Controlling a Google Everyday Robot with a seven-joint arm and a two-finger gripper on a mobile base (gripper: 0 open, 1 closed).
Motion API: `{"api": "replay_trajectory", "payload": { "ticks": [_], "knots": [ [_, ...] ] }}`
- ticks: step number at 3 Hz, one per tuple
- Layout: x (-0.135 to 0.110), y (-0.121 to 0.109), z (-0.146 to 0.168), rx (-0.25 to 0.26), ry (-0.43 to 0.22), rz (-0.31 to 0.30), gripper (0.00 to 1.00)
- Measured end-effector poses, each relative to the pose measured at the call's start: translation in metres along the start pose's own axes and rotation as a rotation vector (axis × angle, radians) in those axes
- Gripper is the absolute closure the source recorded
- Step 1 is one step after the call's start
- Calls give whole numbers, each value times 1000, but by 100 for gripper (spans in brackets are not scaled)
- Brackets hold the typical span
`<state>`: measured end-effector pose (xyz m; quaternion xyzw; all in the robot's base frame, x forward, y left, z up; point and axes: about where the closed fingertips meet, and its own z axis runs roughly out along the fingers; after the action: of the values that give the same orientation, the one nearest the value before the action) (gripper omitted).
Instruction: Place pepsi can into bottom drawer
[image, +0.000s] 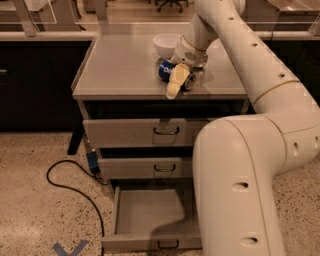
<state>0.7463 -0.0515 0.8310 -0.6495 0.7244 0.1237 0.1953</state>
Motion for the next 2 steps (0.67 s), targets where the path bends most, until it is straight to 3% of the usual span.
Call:
{"api": "replay_trajectory", "payload": {
  "ticks": [1, 2],
  "knots": [
    [-6, -15, -9, 45, -21, -6, 0],
    [-7, -17, -5, 48, -24, -6, 0]
  ]
}}
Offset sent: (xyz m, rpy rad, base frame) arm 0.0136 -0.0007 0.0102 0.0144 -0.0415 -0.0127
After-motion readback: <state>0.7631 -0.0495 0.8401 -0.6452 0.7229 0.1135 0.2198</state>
